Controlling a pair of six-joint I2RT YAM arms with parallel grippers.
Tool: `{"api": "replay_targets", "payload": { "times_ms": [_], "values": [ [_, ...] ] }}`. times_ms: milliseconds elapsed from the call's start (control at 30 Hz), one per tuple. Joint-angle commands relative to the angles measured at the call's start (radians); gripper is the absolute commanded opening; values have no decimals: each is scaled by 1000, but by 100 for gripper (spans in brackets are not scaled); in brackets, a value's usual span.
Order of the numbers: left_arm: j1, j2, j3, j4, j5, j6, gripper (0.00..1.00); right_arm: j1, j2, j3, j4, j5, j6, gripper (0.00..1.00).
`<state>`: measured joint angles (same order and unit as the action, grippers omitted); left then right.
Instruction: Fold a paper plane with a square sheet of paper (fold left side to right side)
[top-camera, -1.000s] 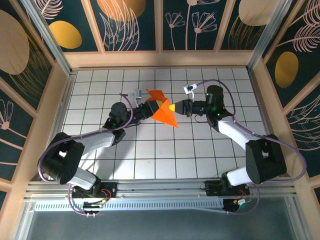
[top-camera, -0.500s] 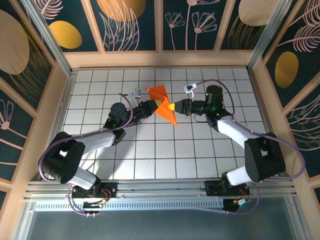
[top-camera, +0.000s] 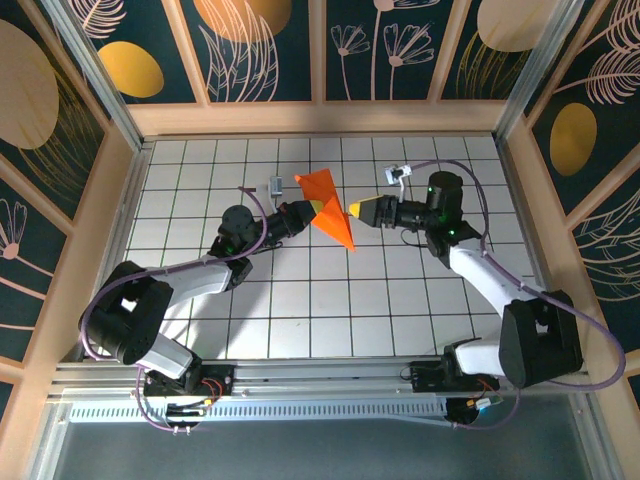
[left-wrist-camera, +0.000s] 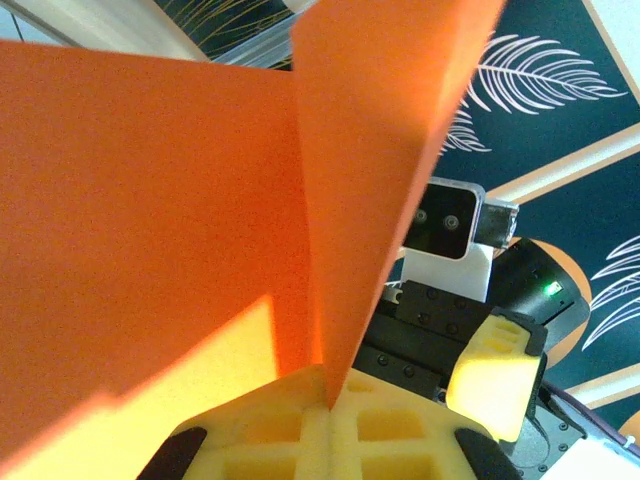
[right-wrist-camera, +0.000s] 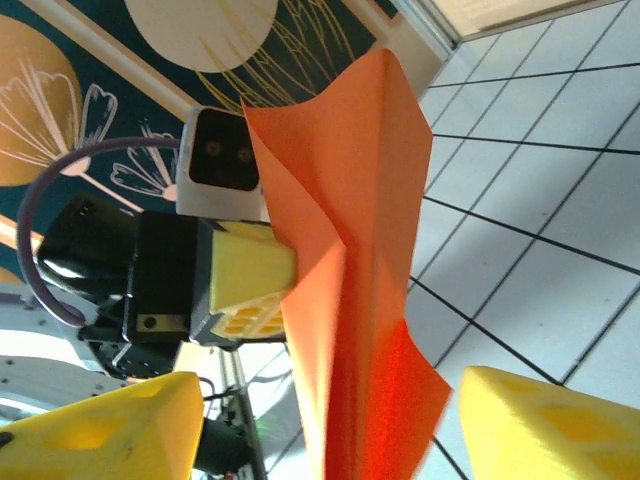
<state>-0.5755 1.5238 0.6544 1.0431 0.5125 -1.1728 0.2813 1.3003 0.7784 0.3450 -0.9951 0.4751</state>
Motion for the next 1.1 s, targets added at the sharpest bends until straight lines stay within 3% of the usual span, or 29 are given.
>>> {"api": "replay_targets", "payload": {
  "times_ms": [0,400,533,767,967,1067],
  "values": [
    [-6,10,23,67,1,-6,2,-3,-9,-37,-87,-1,-46,73],
    [-13,39,48,74,33,-12,3,77,57,-22,-17,-87,-12,78],
    [-16,50,54,77,45,-13,3,78,83,14,38,-87,21,72],
    [-18,64,52,80,56,-15,7,72,111,65,44,-72,25,46],
    [-18,24,48,-20,13,55,28,65,90,73,-4,-25,3,9],
    [-17,-36,47,-160,-48,138,37,65,62,90,-94,33,-52,0]
  ]
}}
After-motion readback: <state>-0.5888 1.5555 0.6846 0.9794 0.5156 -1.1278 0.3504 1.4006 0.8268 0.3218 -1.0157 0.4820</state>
